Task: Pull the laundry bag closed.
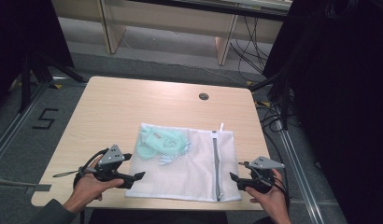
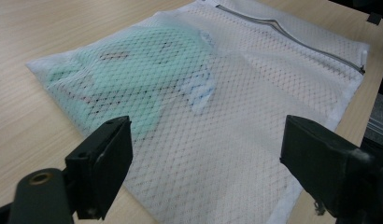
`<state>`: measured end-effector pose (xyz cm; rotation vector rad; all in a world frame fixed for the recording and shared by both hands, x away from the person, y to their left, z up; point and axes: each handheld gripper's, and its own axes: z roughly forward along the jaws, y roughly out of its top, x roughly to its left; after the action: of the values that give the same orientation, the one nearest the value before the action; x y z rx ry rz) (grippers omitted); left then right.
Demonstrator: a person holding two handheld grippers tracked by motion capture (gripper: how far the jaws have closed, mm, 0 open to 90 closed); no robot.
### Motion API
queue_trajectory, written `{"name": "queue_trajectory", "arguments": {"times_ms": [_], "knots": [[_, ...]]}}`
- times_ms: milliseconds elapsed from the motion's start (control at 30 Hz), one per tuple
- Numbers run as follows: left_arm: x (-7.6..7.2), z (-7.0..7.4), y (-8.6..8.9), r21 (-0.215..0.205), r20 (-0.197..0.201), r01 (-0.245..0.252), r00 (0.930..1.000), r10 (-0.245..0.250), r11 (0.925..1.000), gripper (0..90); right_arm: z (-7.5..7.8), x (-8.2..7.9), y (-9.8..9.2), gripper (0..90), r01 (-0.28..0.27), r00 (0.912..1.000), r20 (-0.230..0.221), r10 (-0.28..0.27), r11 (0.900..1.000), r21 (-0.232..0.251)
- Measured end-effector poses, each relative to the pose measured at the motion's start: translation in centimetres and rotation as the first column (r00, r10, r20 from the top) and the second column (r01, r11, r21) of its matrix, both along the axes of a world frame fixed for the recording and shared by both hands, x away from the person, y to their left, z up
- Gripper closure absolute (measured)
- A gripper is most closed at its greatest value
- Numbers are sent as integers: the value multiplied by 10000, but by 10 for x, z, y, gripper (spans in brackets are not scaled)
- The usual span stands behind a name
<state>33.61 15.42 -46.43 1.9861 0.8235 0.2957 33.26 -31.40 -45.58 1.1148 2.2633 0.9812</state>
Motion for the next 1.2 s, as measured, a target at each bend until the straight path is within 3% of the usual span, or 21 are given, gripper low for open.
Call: {"name": "queue_trajectory", "arguments": {"times_ms": [133, 167, 333, 367, 433, 567, 633, 667, 700, 767, 800, 833, 900, 1067, 1100, 1133, 1200], "knots": [[0, -1, -1, 48, 104, 34, 9999, -34, 10000, 164, 1, -1, 2, 266, 10, 9996, -279, -9, 10000, 11], [0, -1, -1, 112, 100, 22, 9999, -24, 9999, 164, 0, -1, 2, 260, -64, 9999, -123, 64, 10000, -16], [-1, -1, -2, 128, 143, 33, 9999, -35, 9999, 164, -1, -1, 3, 259, -237, 9992, -338, 234, 9997, -77], [-1, 0, -4, 167, -8, 61, 10000, -61, 9998, 164, -2, -2, 5, 259, -211, 9987, -466, 215, 9997, 89], [-1, 0, -8, 166, 26, 343, 9994, -343, 9993, 166, -3, 0, 4, 260, -398, 9991, -144, 398, 9992, -12], [-3, 0, -15, 189, 186, 798, 9966, -802, 9966, 165, -2, -1, 4, 272, -508, 9977, -461, 505, 9987, -48], [-6, -1, -24, 177, -37, 887, 9961, -886, 9959, 163, -1, -2, 5, 291, -722, 9949, -695, 732, 9973, 162], [-6, -3, -27, 114, 34, 864, 9962, -865, 9962, 162, -2, -2, 5, 294, -805, 9951, -555, 824, 9961, 350], [-5, -3, -29, 165, -44, 1059, 9944, -1058, 9942, 162, -2, -2, 6, 302, -903, 9917, -865, 950, 9943, 569], [-4, -4, -34, -38, -21, 957, 9954, -957, 9954, 162, -4, -3, 9, 303, -925, 9921, -802, 968, 9941, 560], [-3, -4, -35, 83, 59, 1097, 9939, -1098, 9939, 162, -2, -4, 10, 303, -1105, 9863, -1175, 1157, 9926, 502], [-2, -4, -39, -8, 0, 1105, 9939, -1105, 9939, 162, -3, -4, 9, 304, -1249, 9868, -995, 1280, 9915, 375], [-1, -4, -43, 114, -84, 1323, 9912, -1322, 9911, 163, -3, -6, 11, 308, -1252, 9842, -1186, 1311, 9905, 560], [0, -7, -55, 245, 47, 1503, 9886, -1504, 9883, 163, -3, -7, 12, 327, -1763, 9748, -1335, 1787, 9839, 297], [3, -8, -61, 367, 78, 1579, 9874, -1583, 9868, 162, -8, -11, 18, 345, -1704, 9748, -1351, 1777, 9833, 636], [3, -8, -63, 311, -12, 1618, 9868, -1618, 9863, 163, -9, -9, 17, 351, -2031, 9698, -1285, 2075, 9780, 471], [5, -8, -66, 341, -116, 1687, 9857, -1684, 9851, 162, -7, -9, 17, 365, -2393, 9573, -1615, 2396, 9707, 218]]}}
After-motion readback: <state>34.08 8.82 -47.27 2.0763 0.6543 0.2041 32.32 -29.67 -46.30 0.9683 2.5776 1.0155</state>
